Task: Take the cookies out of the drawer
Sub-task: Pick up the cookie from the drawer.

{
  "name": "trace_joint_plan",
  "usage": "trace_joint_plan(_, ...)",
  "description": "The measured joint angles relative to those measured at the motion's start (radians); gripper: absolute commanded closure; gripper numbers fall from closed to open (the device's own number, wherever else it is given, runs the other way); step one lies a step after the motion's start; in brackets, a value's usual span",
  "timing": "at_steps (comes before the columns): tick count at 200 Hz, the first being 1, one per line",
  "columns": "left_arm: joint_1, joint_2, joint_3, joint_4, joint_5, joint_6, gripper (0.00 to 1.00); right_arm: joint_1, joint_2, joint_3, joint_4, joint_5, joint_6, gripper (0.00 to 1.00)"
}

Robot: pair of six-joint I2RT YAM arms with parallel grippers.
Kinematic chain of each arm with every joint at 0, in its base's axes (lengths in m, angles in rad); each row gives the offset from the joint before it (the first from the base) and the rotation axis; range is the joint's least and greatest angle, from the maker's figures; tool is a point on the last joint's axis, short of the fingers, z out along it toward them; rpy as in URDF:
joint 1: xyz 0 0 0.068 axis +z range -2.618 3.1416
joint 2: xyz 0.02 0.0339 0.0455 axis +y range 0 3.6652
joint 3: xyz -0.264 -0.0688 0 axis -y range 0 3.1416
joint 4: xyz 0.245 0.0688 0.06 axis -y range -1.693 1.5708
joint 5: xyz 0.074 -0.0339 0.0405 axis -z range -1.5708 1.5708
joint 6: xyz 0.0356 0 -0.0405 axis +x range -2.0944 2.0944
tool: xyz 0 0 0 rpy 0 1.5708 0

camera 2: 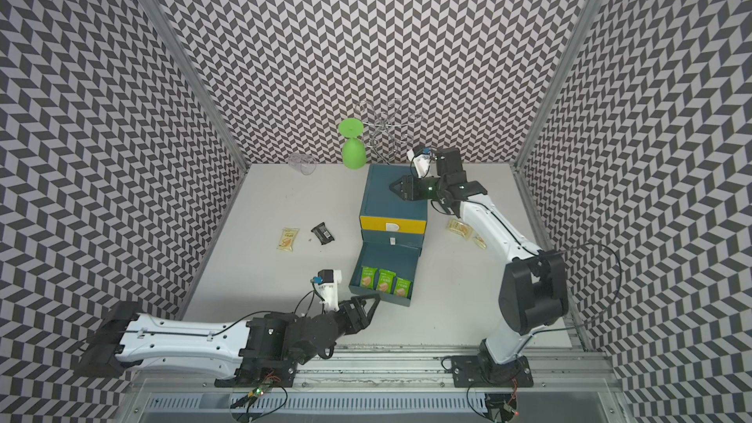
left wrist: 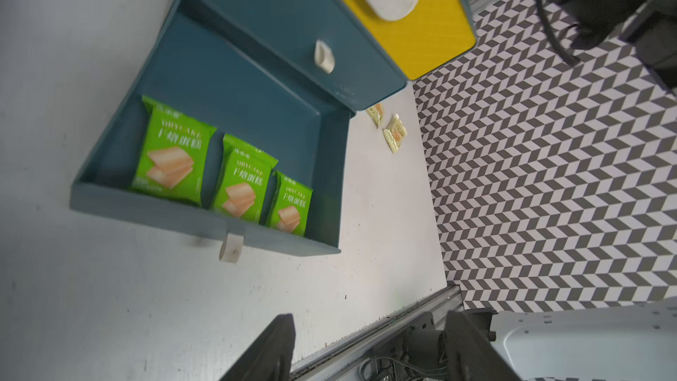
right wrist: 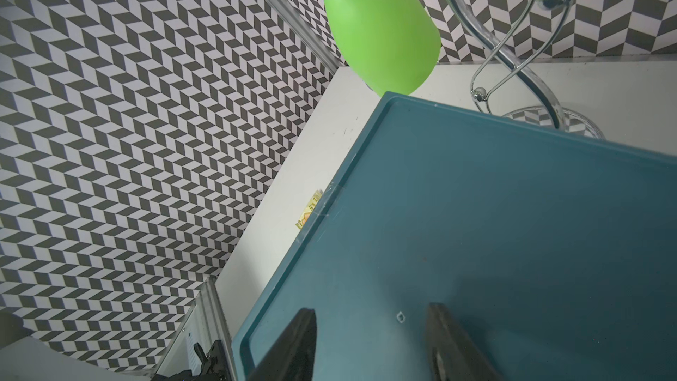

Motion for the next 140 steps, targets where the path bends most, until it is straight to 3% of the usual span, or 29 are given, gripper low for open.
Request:
trace_joint_plan(45,0.19,0.029,0.137,-0.118,0.159,0.327,0.31,-0.008,0.006,0.039,-0.045,0.023,0.006,0.45)
trace_joint_plan(95,0.272,0.314,0.408,-0.311,0.326,0.634,0.32,-0.02,-0.092,0.034,-0.052,0.079,0.044,0.43)
trace_joint_plan(140,0.33,0.528,0.566,-0.438,0.406,0.758,0.33,-0.041,-0.213,0.006,-0.051,0.107,0.052,0.43)
